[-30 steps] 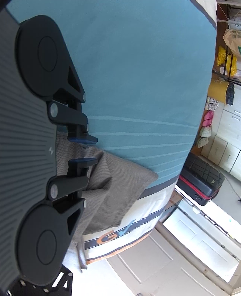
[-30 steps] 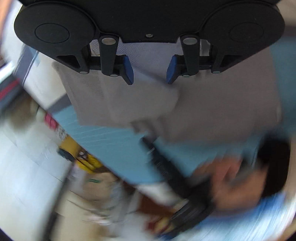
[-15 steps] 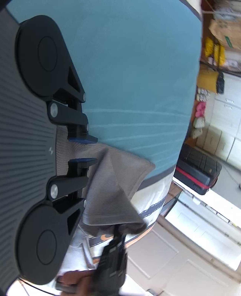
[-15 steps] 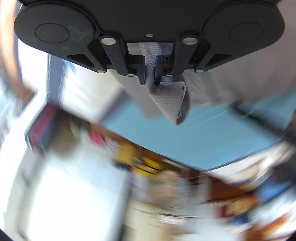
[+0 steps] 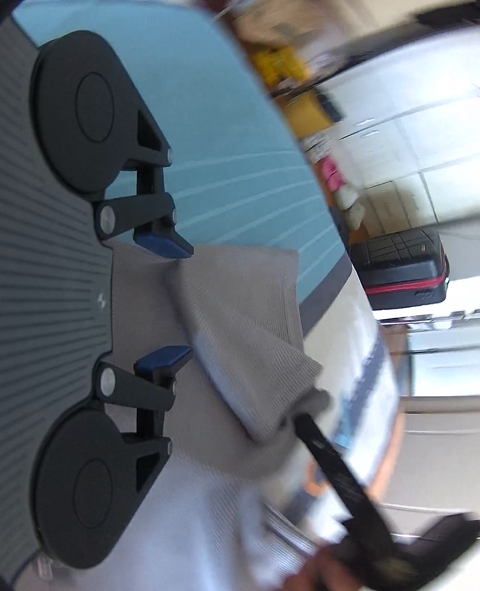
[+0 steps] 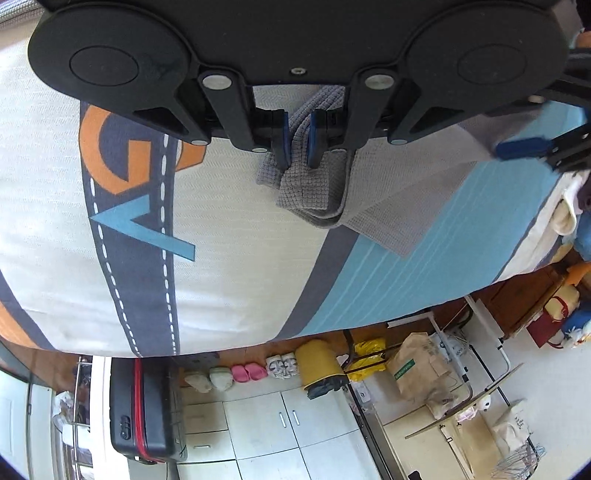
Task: Fold clothes
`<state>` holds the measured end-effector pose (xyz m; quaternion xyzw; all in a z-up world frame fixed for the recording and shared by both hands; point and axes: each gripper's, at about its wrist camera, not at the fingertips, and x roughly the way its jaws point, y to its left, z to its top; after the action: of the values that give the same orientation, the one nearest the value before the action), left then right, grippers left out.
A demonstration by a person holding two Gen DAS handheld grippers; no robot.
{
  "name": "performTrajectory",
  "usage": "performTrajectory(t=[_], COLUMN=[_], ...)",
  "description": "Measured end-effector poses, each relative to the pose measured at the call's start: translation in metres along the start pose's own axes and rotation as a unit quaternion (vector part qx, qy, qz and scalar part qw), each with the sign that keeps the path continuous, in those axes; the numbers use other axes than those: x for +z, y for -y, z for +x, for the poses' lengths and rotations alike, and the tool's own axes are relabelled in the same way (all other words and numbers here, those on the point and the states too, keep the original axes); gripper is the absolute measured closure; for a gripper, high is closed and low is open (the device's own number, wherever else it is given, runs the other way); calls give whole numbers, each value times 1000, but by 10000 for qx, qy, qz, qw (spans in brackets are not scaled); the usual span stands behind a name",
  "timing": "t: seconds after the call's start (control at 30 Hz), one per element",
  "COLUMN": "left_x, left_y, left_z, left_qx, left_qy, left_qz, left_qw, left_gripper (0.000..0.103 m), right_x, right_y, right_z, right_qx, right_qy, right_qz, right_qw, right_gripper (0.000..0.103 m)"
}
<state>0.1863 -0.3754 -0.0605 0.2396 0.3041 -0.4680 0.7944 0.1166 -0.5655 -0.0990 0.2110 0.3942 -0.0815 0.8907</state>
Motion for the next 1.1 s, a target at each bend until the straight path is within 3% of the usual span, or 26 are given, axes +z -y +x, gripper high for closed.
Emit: performTrajectory(t=[0.07, 0.17, 0.2, 0.23, 0.3, 0.37, 0.43, 0.53, 0.6, 0.67, 0.7, 0.77, 0.9, 1.0, 1.1], left_x=[8, 20, 24, 28, 35, 31, 26, 20, 14, 1, -6, -18, -34, -43, -47], left_y=[5, 13, 14, 10, 1, -22, -45, -80, -102, -115, -120, -125, -110, -95, -85], left_z=[11, 28, 33, 36, 41, 36, 31, 23, 17, 1, -7, -21, -32, -30, -27], left_qx=[44, 110, 136, 173, 258, 405, 550, 761, 899, 847, 766, 432, -82, -395, -466], left_qy=[-58, -145, -172, -194, -212, -81, 51, 247, 380, 444, 452, 404, 35, -265, -402], left_qz=[205, 513, 536, 378, -4, -752, -1495, -2592, -3255, -3511, -3607, -3632, -3226, -3023, -2921], left_qw=[9998, 9985, 9983, 9989, 9994, 9963, 9872, 9625, 9405, 9314, 9284, 9298, 9465, 9520, 9544], left_gripper=[55, 63, 69, 74, 97, 98, 98, 97, 94, 92, 91, 86, 75, 72, 72], right_x=[0, -1, -3, -3, -3, -3, -4, -5, -5, -4, -3, -2, -10, -21, -25], right_y=[-1, -10, -16, -20, -30, -39, -43, -47, -50, -53, -53, -48, -31, -34, -43], right_z=[-2, -1, 2, 2, 3, 4, 3, 1, -1, -5, -8, -18, -48, -50, -41], right_qx=[91, 470, 515, 344, 2, -339, -748, -1231, -1457, -1763, -1882, -1788, -690, 27, -92], right_qy=[-51, -370, -464, -385, -227, -68, 103, 180, 256, 431, 511, 608, 649, 409, 218], right_qz=[-34, -247, -351, -441, -620, -798, -906, -1095, -1213, -1274, -1278, -1039, -204, -241, -329], right_qw=[9999, 9979, 9970, 9977, 9978, 9962, 9930, 9862, 9815, 9751, 9724, 9765, 9953, 9989, 9992], right_gripper=[78, 74, 73, 73, 74, 82, 88, 90, 83, 60, 55, 54, 54, 54, 52])
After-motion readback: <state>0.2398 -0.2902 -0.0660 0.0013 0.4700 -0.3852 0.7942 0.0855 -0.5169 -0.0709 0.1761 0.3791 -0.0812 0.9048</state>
